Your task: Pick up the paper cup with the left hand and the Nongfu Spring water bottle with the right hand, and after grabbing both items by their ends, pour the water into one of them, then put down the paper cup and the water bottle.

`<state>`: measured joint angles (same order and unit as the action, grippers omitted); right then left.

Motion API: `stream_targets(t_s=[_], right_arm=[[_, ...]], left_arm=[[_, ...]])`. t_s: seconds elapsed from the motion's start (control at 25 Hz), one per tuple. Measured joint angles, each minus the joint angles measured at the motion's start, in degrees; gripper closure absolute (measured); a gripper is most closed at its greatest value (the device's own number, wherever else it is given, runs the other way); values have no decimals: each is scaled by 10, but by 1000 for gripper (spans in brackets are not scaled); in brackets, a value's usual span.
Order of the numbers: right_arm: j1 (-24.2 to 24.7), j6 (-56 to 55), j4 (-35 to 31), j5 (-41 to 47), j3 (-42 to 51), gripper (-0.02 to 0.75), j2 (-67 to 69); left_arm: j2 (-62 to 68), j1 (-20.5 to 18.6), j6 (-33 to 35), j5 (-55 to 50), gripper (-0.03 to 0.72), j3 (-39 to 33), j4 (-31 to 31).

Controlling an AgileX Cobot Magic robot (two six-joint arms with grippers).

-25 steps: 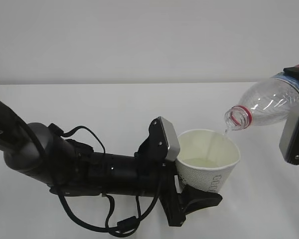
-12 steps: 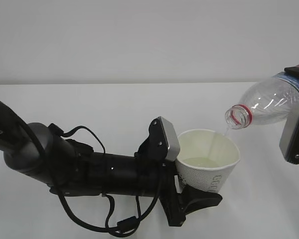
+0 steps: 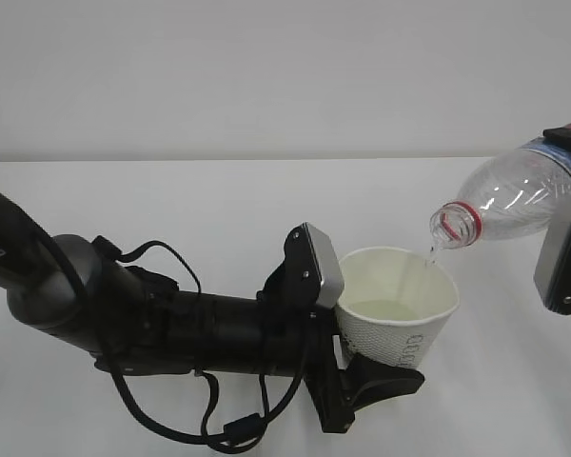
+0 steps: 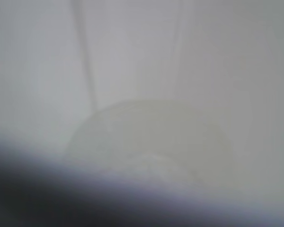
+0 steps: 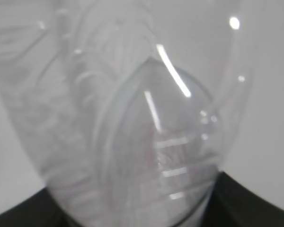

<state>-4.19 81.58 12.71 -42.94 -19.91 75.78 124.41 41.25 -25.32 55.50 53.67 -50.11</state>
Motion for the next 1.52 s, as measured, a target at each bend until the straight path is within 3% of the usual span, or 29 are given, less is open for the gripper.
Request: stream_targets(t_s=[1.52], right_arm=[[0, 3, 0, -1, 0, 333, 0]], left_arm=[[0, 0, 0, 0, 176, 0, 0]])
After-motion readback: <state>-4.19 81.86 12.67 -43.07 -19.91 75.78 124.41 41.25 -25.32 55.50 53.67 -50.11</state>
